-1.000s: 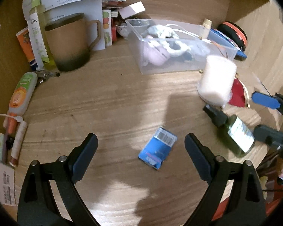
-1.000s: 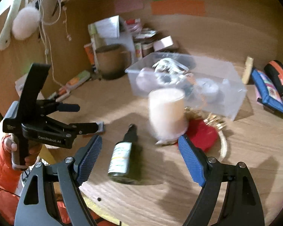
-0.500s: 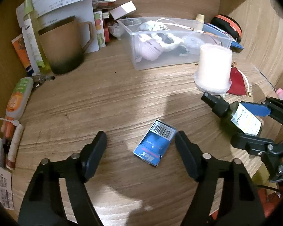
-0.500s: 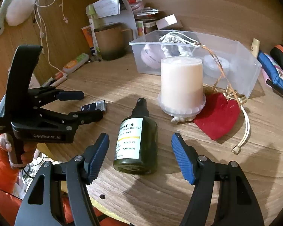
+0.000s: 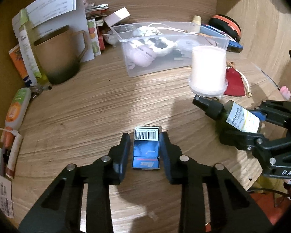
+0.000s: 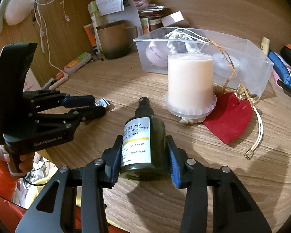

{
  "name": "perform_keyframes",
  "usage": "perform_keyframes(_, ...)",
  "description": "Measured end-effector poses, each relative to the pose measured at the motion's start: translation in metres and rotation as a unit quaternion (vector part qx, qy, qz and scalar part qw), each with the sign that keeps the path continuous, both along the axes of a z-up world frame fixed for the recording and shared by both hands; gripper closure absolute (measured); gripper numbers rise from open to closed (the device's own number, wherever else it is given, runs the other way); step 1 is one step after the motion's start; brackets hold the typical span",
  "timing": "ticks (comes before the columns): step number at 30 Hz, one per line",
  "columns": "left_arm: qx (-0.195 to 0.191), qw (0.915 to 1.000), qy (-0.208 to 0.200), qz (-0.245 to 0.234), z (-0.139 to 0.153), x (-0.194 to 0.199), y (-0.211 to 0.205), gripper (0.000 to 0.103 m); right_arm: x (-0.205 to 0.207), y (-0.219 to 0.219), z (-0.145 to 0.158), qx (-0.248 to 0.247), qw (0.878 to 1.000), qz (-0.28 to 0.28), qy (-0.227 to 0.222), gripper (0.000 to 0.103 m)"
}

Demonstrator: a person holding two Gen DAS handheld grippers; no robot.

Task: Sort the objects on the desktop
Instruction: 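Grasp the blue card box with the left gripper while the right grasps the green bottle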

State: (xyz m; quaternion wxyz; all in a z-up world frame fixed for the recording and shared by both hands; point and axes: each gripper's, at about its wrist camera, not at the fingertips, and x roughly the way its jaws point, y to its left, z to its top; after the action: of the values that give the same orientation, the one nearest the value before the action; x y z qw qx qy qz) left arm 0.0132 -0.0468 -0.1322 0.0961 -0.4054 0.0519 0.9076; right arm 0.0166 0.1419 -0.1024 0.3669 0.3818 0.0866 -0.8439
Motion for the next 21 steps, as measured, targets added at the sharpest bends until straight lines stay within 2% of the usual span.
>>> perform_keyframes(3,0.0,1.0,-0.002,0.0,0.0,-0.001,0.0,0.077,-0.003,0.002,0.002,-0.009,1.0,0.005,-0.01,0.065)
perform_keyframes(12,0.009,0.9998,-0.003,0.015,0.002,-0.006,0.002,0.077,-0.012,0.011,0.017,-0.038,0.999,0.001,-0.009,0.065)
perform_keyframes(21,0.039,0.9982,0.032,0.031,0.034,-0.016,-0.007,0.077,-0.027,0.028,0.041,-0.066,0.998,-0.005,0.004,0.065)
